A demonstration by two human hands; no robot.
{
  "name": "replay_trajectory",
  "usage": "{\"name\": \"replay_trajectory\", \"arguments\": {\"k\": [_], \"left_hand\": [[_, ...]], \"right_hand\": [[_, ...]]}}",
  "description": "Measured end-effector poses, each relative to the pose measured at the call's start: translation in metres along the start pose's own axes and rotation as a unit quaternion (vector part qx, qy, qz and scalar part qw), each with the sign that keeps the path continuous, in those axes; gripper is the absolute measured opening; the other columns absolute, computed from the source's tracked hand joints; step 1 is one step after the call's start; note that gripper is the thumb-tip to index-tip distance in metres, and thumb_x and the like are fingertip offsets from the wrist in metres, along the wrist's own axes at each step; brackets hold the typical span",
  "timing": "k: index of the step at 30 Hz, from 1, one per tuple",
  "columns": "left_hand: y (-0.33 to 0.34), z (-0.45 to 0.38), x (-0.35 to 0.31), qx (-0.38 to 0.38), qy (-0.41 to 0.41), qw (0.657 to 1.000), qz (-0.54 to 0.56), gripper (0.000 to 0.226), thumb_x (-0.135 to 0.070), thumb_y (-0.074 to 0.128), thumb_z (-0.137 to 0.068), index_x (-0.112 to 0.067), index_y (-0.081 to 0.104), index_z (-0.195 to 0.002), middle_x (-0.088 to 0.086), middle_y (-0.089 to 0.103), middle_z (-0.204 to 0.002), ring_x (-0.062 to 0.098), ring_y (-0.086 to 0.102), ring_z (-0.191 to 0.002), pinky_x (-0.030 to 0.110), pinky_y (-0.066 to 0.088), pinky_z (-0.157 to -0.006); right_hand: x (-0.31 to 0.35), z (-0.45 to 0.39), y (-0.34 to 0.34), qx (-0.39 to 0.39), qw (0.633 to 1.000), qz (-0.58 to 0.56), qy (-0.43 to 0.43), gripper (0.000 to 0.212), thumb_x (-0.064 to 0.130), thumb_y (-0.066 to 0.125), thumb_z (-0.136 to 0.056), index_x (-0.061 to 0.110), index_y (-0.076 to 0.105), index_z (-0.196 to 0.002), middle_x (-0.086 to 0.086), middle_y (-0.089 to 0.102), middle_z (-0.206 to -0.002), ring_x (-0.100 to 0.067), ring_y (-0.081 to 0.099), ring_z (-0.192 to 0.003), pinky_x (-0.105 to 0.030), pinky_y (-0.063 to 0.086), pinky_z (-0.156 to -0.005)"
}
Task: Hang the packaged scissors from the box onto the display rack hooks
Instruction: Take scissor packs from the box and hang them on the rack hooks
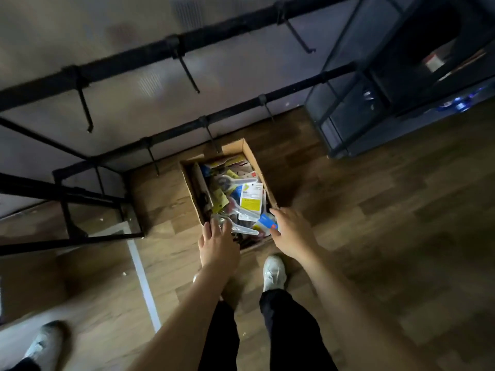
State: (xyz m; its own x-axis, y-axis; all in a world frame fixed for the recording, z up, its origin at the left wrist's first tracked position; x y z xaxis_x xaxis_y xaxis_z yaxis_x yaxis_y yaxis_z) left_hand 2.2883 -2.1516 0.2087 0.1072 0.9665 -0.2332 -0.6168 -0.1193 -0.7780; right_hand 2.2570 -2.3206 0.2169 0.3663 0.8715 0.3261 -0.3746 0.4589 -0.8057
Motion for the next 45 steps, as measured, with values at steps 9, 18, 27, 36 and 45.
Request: {"name": "replay_trajectory", "arguments": {"k": [9,18,27,36,45], "left_hand": [[0.09,-0.126,0.048,-0.016,0.013,0.994,-0.108,0.059,-0.025,0.054,-0.086,-0.019,0.031,-0.139,0.009,0.021,-0.151,0.028,0.011,-0.142,0.04,0.016,-0.114],[0.188,-0.222,0.082,-0.016,0.052,0.977,-0.206,0.052,-0.022,0.053,-0.087,-0.017,0.036,-0.137,0.01,0.037,-0.14,0.03,0.035,-0.131,0.041,0.031,-0.105],[0.25,-0.277,0.098,0.053,0.041,0.976,-0.209,0.065,-0.041,0.063,-0.086,-0.014,0.031,-0.136,0.008,0.044,-0.137,0.028,0.042,-0.127,0.038,0.034,-0.101],[0.246,-0.292,0.103,0.003,0.096,0.939,-0.33,0.062,-0.053,0.054,-0.088,-0.013,0.044,-0.133,0.007,0.042,-0.129,0.025,0.039,-0.122,0.037,0.028,-0.1],[0.243,-0.29,0.111,0.013,0.097,0.932,-0.35,0.037,-0.025,0.038,-0.098,-0.016,0.043,-0.133,0.009,0.04,-0.135,0.027,0.036,-0.127,0.041,0.026,-0.105]], "right_hand": [[-0.033,-0.117,0.128,0.061,0.998,0.026,0.0,0.052,0.03,0.056,-0.088,0.015,0.042,-0.136,-0.009,0.051,-0.132,-0.029,0.044,-0.123,-0.038,0.038,-0.101],[-0.053,-0.215,0.22,0.052,0.991,0.119,-0.036,0.056,0.034,0.053,-0.092,0.016,0.035,-0.142,-0.012,0.046,-0.137,-0.031,0.039,-0.127,-0.04,0.033,-0.104],[-0.064,-0.255,0.275,-0.006,0.985,0.171,-0.022,0.056,0.051,0.051,-0.09,0.017,0.044,-0.134,-0.011,0.035,-0.142,-0.03,0.022,-0.136,-0.045,0.015,-0.112],[-0.036,-0.279,0.3,0.01,0.983,0.182,-0.031,0.069,0.063,0.043,-0.088,0.016,0.039,-0.137,-0.015,0.013,-0.156,-0.031,0.005,-0.144,-0.046,0.004,-0.116],[-0.021,-0.29,0.308,0.008,0.981,0.195,-0.009,0.08,0.065,0.054,-0.082,0.012,0.034,-0.139,-0.017,0.014,-0.154,-0.032,0.01,-0.142,-0.044,0.013,-0.113]]}}
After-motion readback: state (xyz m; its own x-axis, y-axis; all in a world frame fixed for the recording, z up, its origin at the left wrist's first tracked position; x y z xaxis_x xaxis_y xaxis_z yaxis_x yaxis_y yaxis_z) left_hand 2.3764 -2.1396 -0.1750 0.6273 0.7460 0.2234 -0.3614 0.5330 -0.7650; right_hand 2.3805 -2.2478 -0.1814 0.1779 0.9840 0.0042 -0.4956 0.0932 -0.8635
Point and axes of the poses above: each hand's wrist, its own z-axis away from the middle knuckle, its own y-axis out of the palm, x = y × z, the point moved 5 cm from there along -z, towards the middle knuckle
